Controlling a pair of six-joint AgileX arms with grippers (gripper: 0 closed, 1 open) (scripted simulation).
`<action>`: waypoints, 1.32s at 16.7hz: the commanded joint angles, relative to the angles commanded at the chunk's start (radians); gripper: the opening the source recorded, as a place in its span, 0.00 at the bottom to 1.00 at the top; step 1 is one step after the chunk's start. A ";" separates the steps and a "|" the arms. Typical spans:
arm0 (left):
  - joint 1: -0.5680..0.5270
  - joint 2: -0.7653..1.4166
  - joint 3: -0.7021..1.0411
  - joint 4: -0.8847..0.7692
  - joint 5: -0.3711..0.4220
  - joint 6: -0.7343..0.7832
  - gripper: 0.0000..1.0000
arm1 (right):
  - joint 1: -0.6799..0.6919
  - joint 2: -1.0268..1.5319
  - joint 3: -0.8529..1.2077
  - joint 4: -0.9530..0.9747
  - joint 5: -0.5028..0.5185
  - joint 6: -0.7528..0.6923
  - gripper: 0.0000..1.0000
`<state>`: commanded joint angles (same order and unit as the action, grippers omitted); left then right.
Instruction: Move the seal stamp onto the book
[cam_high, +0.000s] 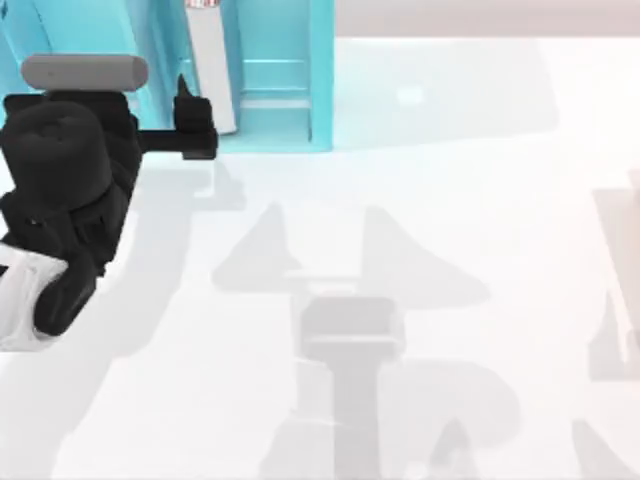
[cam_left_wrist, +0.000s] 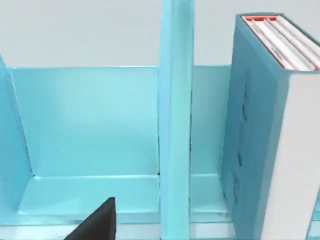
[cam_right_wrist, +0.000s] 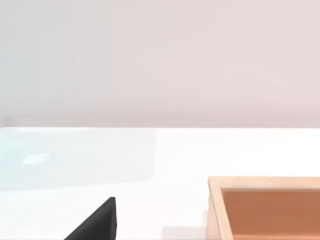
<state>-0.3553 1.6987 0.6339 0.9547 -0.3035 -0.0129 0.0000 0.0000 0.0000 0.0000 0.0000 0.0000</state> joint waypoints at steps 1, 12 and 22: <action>-0.018 0.090 0.032 0.048 -0.015 -0.002 1.00 | 0.000 0.000 0.000 0.000 0.000 0.000 1.00; -0.095 0.433 0.178 0.260 -0.074 -0.010 1.00 | 0.000 0.000 0.000 0.000 0.000 0.000 1.00; -0.042 0.595 0.474 0.128 -0.019 -0.005 1.00 | 0.000 0.000 0.000 0.000 0.000 0.000 1.00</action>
<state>-0.3971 2.2940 1.1078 1.0830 -0.3223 -0.0181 0.0000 0.0000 0.0000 0.0000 0.0000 0.0000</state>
